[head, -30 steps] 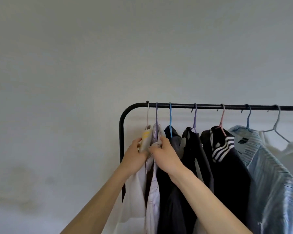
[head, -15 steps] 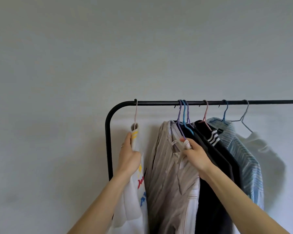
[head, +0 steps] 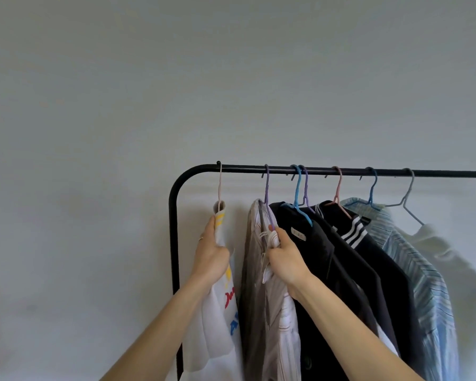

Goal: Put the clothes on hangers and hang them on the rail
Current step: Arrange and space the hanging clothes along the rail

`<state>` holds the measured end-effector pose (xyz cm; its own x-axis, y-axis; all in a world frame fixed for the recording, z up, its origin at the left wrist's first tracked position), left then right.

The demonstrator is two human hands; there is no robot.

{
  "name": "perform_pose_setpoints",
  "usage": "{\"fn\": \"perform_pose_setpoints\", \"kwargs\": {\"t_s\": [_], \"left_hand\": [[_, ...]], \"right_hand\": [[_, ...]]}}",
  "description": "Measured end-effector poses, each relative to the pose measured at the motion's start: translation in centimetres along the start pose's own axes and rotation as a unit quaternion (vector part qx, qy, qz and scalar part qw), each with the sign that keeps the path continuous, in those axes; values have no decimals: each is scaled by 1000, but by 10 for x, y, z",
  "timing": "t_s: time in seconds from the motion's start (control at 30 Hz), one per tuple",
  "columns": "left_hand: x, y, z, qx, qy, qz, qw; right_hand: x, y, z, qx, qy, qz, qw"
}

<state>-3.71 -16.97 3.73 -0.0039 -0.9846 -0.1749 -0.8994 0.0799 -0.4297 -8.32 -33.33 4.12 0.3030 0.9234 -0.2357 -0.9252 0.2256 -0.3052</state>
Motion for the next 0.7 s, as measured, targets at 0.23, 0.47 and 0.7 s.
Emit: {"fn": "perform_pose_setpoints", "kwargs": {"t_s": [0.23, 0.47, 0.7], "left_hand": [[7, 6, -6, -27, -27, -26, 999], [-1, 14, -9, -55, -54, -14, 997], [6, 26, -46, 49, -225, -57, 971]], "right_hand": [[-4, -1, -2, 8, 4, 17, 1000], [-7, 10, 3, 3, -11, -19, 1000], [-27, 33, 21, -101, 72, -21, 992]]}}
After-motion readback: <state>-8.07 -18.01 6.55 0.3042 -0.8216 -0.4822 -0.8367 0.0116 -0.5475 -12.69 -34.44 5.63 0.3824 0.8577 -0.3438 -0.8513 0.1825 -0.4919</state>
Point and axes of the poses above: each hand's wrist, its own y-axis away from the middle knuckle, its own x-axis out of the palm, z = x × y, the point moved 6 cm from there along -y, towards the middle knuckle, and after that the axes turned 2 degrees about -x, right-handed, at the moved point
